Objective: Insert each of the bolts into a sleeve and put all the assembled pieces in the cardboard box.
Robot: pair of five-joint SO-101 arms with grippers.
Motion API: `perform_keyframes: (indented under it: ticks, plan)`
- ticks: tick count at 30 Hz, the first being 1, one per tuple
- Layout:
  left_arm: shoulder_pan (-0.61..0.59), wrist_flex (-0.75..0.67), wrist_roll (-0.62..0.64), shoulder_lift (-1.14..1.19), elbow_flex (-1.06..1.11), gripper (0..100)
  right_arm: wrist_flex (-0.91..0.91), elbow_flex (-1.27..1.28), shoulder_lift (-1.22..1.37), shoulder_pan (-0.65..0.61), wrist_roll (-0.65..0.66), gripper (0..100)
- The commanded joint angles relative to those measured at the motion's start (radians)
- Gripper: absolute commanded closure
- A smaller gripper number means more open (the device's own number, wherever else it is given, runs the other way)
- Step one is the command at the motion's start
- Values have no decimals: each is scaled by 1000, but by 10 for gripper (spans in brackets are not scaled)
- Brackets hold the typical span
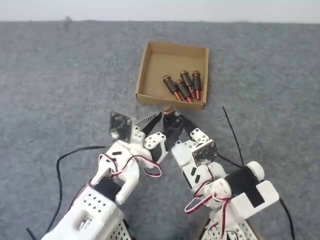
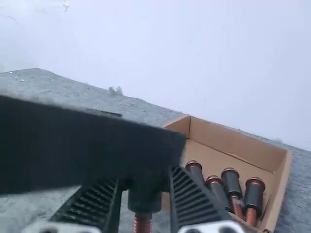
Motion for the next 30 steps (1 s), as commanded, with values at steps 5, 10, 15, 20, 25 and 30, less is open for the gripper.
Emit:
perform_keyframes:
  ticks: [5,10,15,20,25,30]
  plan:
    - [-21,431,9,-434,-2,768,-18,-48,-7,36,12,993]
    - [-117,532,12,-646,39,768,-18,-48,-7,38,12,993]
    - [-233,491,15,-592,44,794,-18,-44,-7,38,12,993]
    - [-342,493,15,-592,62,986,-18,-46,-8,53,12,993]
    - [-456,551,12,-592,62,981,-18,-43,-7,53,12,993]
    - [-565,658,-21,-592,62,989,50,-38,-16,53,17,993]
